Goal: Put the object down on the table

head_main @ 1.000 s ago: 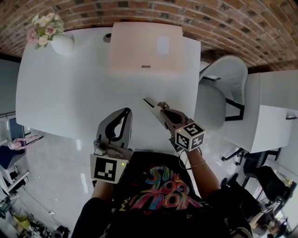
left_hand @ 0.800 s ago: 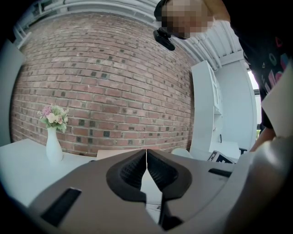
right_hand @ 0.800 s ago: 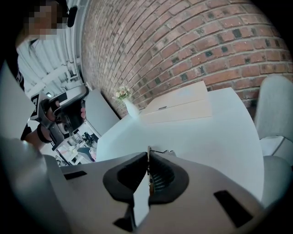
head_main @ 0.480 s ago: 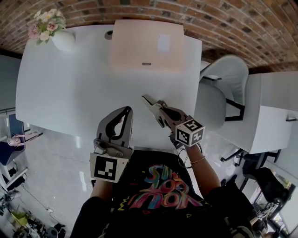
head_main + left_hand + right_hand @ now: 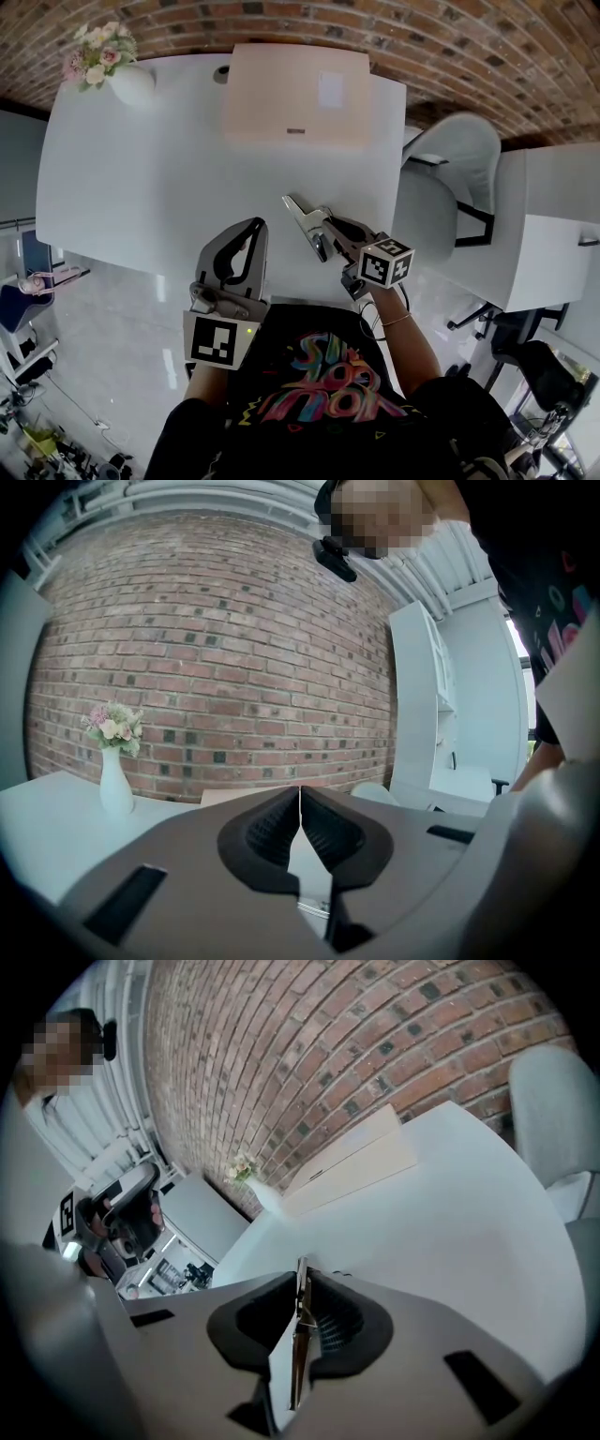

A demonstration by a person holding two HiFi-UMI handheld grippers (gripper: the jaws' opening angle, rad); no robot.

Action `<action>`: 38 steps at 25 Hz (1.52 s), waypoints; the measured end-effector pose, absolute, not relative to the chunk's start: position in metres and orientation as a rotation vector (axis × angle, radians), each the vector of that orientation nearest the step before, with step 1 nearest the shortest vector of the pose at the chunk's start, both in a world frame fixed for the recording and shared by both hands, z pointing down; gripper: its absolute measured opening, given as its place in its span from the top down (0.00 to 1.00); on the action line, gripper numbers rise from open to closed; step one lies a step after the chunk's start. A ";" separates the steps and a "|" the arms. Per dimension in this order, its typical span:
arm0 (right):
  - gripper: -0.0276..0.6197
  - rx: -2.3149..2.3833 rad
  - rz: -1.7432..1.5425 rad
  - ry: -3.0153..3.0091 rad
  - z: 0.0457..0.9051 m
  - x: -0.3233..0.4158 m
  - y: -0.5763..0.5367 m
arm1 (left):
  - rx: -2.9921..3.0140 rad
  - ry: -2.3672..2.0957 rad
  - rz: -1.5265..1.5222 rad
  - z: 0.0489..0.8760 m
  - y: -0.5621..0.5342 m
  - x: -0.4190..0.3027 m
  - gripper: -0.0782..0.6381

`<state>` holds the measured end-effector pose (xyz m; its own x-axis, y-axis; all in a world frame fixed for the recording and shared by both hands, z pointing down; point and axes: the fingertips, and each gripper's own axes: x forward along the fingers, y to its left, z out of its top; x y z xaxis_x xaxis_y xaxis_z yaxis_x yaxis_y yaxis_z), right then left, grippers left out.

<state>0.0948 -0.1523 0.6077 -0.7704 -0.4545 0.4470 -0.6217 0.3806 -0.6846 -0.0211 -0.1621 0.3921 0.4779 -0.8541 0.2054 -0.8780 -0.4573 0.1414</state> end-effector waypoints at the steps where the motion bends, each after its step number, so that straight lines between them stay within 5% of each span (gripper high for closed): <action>1: 0.86 0.972 1.359 -2.455 0.608 0.096 -0.152 | 2.501 -1.490 0.155 0.392 -0.161 -0.020 0.86; 17: 0.77 1.121 1.337 -2.630 0.555 0.123 -0.162 | 2.571 -1.491 0.126 0.364 -0.149 -0.012 0.86; 32: 0.77 1.244 0.239 -2.898 0.331 0.129 -0.181 | 2.685 -1.512 -0.029 0.296 -0.142 -0.011 0.86; 38: 0.77 1.259 0.051 -2.892 0.284 0.125 -0.147 | 2.706 -1.512 -0.062 0.284 -0.140 -0.015 0.86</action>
<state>0.1249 -0.1472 0.2842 -0.6814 -0.7319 0.0009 -0.7315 0.6809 -0.0351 -0.0145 -0.1403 0.2837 0.5236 -0.8518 -0.0149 -0.8502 -0.5236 0.0555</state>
